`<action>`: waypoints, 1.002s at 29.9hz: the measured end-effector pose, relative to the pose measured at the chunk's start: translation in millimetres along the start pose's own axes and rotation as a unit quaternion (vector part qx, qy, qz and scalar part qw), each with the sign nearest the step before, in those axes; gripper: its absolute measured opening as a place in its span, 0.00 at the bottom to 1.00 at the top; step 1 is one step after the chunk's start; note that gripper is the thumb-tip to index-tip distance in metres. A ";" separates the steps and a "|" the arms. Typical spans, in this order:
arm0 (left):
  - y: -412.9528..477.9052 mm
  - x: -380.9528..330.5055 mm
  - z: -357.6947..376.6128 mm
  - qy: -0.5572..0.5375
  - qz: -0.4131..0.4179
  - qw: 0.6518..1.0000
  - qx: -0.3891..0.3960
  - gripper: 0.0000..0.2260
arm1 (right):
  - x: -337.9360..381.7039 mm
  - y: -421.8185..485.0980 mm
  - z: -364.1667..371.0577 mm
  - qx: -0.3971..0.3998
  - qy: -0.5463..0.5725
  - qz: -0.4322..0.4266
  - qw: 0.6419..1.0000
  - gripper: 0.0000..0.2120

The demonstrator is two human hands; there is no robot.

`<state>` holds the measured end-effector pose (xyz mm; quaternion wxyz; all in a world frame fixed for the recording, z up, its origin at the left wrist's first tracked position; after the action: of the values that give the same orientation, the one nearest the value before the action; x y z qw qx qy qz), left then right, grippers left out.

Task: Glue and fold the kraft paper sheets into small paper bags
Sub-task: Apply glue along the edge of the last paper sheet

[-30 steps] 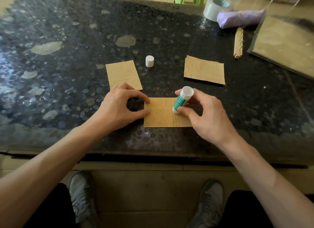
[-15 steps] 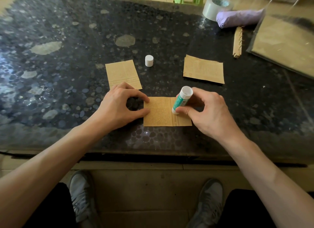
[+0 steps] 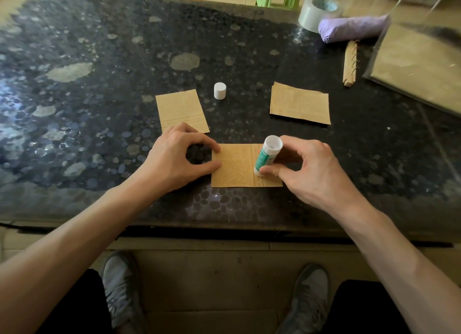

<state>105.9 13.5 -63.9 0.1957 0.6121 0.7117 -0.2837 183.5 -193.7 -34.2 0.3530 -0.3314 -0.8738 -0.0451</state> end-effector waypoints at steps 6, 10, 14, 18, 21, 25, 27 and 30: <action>0.2 -0.4 0.5 0.003 -0.003 1.000 0.000 0.15 | -2.4 -2.2 4.2 0.023 0.002 0.001 1.000 0.17; -0.1 -0.8 0.5 0.002 -0.002 1.000 0.002 0.16 | -1.9 -2.2 6.8 0.040 0.001 -0.008 0.999 0.16; 0.2 -1.5 0.4 0.001 -0.003 1.000 0.006 0.17 | -0.4 -3.2 6.6 0.051 0.014 -0.020 0.998 0.15; 0.3 -0.9 0.5 0.002 -0.002 1.000 0.005 0.17 | 0.8 -3.8 8.1 0.070 0.022 -0.027 0.997 0.18; 0.6 -0.4 0.3 0.004 0.000 1.000 0.003 0.16 | 0.3 -3.8 9.9 0.082 0.021 -0.025 0.996 0.19; 0.6 -0.8 0.7 0.005 0.001 1.000 0.001 0.16 | -3.1 -4.9 11.3 0.093 0.049 -0.022 0.994 0.16; 0.7 -0.9 0.1 0.004 0.002 1.000 0.000 0.15 | -6.8 -5.5 1.9 0.053 0.108 -0.021 0.992 0.13; 0.7 -0.6 0.4 0.003 0.001 1.000 0.001 0.16 | -12.4 -5.5 -19.2 -0.046 0.123 -0.019 0.991 0.13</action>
<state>106.7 12.8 -63.9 0.1932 0.6140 0.7112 -0.2826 197.9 -210.8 -27.0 0.4416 -0.3229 -0.8266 -0.1324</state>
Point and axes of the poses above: each hand's wrist, its own y-axis towards the middle knuckle, its own z-axis out of the palm, x = y × z, the point moved 10 cm from there along y, towards the middle knuckle, and after that the axes turned 15 degrees about x, right-handed, at the moved point
